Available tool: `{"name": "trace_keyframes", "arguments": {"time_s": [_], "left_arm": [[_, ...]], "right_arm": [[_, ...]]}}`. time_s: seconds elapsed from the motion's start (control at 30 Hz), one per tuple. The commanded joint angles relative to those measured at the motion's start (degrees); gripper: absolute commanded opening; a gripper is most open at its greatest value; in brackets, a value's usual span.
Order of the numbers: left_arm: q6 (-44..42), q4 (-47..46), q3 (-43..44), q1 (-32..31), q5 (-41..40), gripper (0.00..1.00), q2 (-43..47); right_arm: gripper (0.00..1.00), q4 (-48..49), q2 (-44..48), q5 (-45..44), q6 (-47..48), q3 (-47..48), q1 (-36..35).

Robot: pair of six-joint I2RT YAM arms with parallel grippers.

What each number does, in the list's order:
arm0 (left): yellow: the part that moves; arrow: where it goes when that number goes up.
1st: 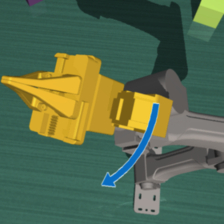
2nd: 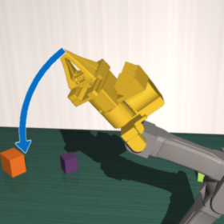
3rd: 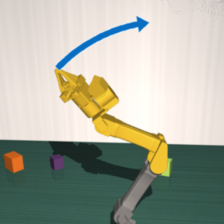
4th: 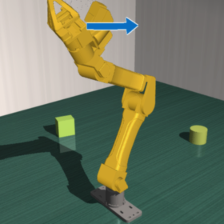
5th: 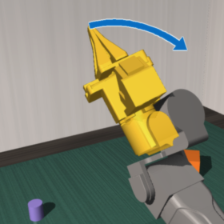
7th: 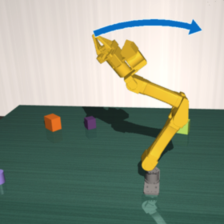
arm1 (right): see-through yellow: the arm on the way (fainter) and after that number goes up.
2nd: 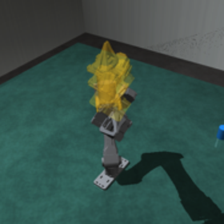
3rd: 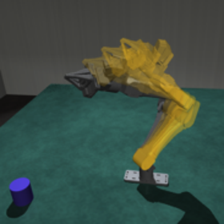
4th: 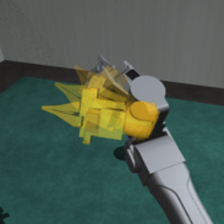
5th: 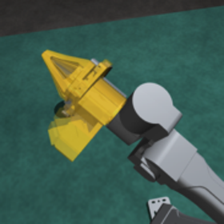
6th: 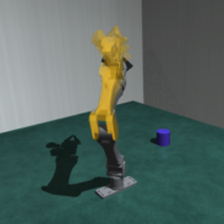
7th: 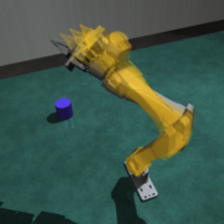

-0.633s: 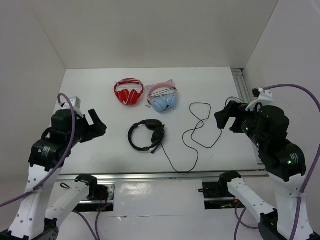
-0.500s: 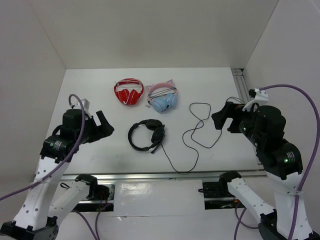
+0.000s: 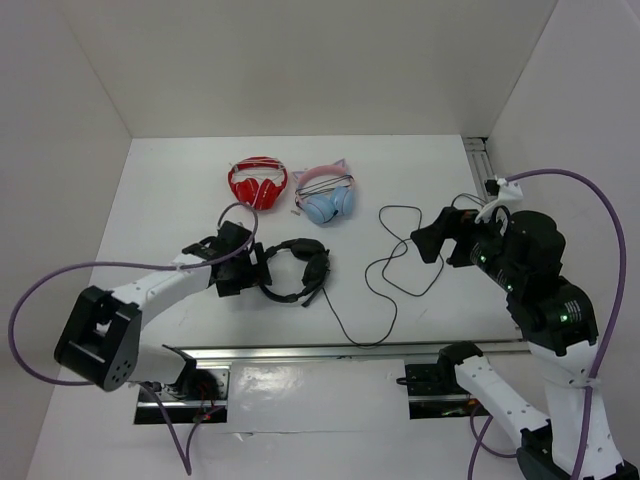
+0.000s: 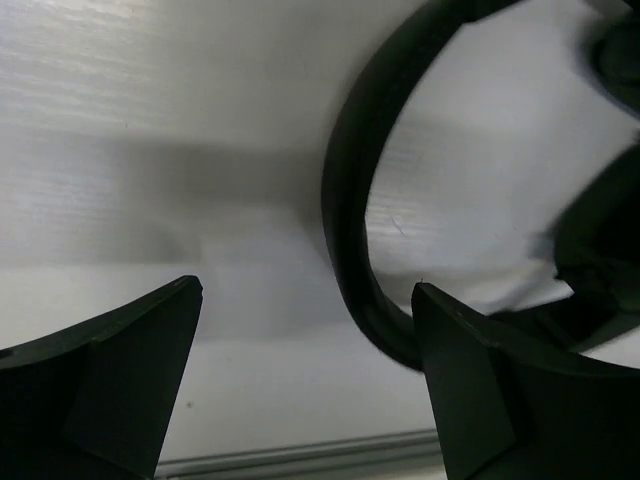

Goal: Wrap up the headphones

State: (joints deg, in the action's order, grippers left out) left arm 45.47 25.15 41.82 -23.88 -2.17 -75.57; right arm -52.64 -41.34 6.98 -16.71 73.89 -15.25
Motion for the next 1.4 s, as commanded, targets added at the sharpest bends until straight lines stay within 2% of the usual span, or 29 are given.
{"name": "trace_keyframes", "arguments": {"time_s": [0.0,0.13,0.17,0.2,0.27,0.3,0.4,0.43,0.47,0.53,0.57,0.77,0.93,1.07,1.2,1.3,1.37], "left_arm": [[2.3,-6.2,0.9,-0.8,-4.3,0.99,-5.1],[3.5,-6.8,0.9,-2.6,-7.4,0.93,-10.5],[3.5,-6.8,0.9,-3.4,-7.4,0.89,-11.5],[4.2,-6.8,0.9,-3.5,-8.8,0.78,-12.5],[4.7,-6.8,0.9,-4.2,-9.5,0.74,-15.0],[4.7,-6.8,0.9,-4.9,-11.0,0.60,-15.0],[5.7,-3.7,2.2,-6.2,-12.5,0.47,-14.3],[5.7,-3.1,2.2,-6.2,-12.5,0.33,-13.8],[5.7,-1.4,2.8,-6.8,-13.1,0.27,-13.3],[5.7,0.9,3.5,-7.3,-13.8,0.05,-11.7],[5.7,2.0,4.4,-7.3,-14.3,0.00,-11.0],[4.4,12.0,9.7,-9.3,-16.6,0.00,-2.1],[0.4,19.5,18.5,-9.8,-17.2,0.00,8.5],[-1.7,24.6,26.0,-9.8,-17.2,0.00,13.4],[-4.5,29.8,36.6,-9.8,-17.8,0.00,14.0],[-5.8,33.2,45.9,-9.8,-18.9,0.00,12.7],[-6.5,34.4,52.2,-9.8,-18.9,0.00,12.0]], "right_arm": [[1.00,2.3,0.9,1.6,2.0,0.2,-0.3],[1.00,2.3,2.0,2.2,2.0,-0.3,-0.3],[1.00,2.3,2.0,2.2,2.0,-0.3,-0.3],[1.00,2.3,2.0,2.2,2.0,-0.3,-0.3],[1.00,2.9,2.0,2.2,2.0,-0.9,-0.3],[1.00,3.5,2.0,2.9,2.0,-0.9,-0.3],[1.00,4.2,2.0,2.9,2.0,-1.5,-0.3],[1.00,4.2,2.0,2.9,2.0,-1.5,-0.3],[1.00,4.2,2.0,2.9,2.0,-2.0,-0.3],[1.00,4.7,2.0,2.9,2.0,-2.0,-0.3],[1.00,4.7,2.0,2.9,2.0,-2.5,-0.3],[1.00,6.9,2.0,3.9,1.5,-3.7,-0.3],[1.00,10.3,2.6,4.6,1.5,-6.9,-0.3],[1.00,15.5,4.6,7.1,0.4,-10.9,-0.3],[1.00,25.6,9.5,13.7,0.4,-17.5,-0.3],[1.00,37.2,10.7,20.6,-0.2,-23.4,-0.3],[1.00,41.3,10.7,22.0,-2.0,-26.2,-0.3]]}}
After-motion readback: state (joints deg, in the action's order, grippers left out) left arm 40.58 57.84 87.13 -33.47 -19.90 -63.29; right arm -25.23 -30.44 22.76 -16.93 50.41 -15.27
